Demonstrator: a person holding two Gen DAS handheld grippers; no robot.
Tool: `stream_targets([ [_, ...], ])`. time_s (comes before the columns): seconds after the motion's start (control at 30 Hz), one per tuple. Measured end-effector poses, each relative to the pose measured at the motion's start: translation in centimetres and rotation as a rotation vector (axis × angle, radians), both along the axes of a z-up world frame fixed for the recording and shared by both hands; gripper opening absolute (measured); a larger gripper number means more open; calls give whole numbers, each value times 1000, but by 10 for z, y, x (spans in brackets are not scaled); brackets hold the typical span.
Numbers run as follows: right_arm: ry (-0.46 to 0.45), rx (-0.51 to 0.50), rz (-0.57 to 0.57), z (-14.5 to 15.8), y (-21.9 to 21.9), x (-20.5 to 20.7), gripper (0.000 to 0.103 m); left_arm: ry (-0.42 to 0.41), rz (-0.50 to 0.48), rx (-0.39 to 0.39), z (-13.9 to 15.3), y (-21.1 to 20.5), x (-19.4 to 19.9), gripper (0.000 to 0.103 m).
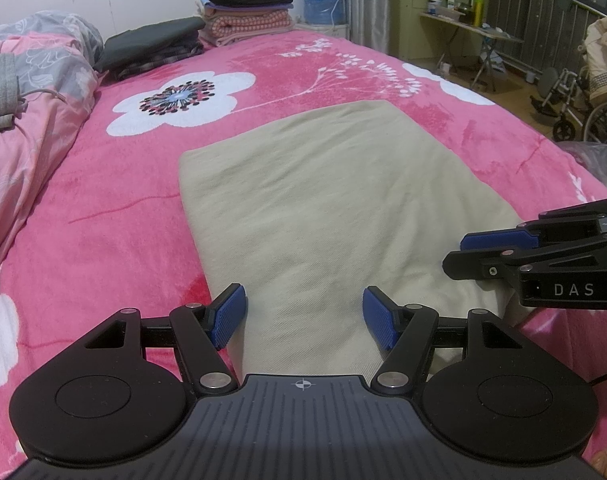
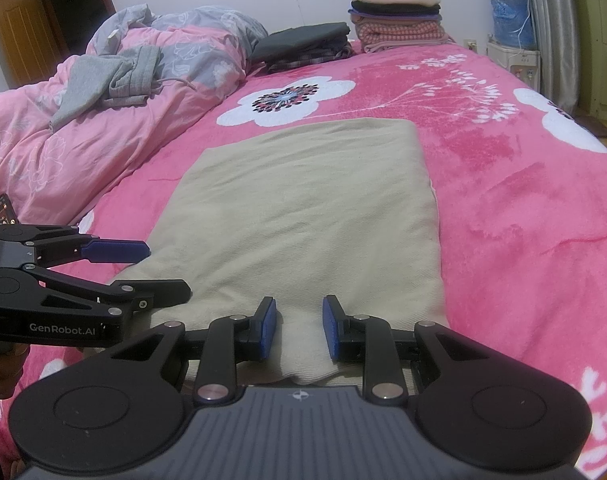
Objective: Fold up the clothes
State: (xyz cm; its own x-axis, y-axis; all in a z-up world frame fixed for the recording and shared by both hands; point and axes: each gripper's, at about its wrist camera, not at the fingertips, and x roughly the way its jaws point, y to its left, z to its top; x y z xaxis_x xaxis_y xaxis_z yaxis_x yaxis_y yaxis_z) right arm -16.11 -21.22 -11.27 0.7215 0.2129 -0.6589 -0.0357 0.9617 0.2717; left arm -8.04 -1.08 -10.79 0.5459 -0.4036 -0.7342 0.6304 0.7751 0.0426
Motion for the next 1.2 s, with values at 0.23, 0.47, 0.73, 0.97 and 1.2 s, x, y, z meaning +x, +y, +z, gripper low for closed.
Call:
stream_targets([
  [0.23,0,0,0,0,0,0,27,1,0,1,0,0,0,65],
  [0.47,15,-4,5,4,0,2,27,2,1,1,1,0,0,65],
  [0.73,6,-34,-19,27,-3,14,32,7,2,-1,1,0,1,66],
  [0.97,5,-134,18,4,7,23,35,13,-5,5,2,0,2,66],
  [1.2,-7,-128,22,3,6,20,35,-34,-7,-1,19,4,0,66],
])
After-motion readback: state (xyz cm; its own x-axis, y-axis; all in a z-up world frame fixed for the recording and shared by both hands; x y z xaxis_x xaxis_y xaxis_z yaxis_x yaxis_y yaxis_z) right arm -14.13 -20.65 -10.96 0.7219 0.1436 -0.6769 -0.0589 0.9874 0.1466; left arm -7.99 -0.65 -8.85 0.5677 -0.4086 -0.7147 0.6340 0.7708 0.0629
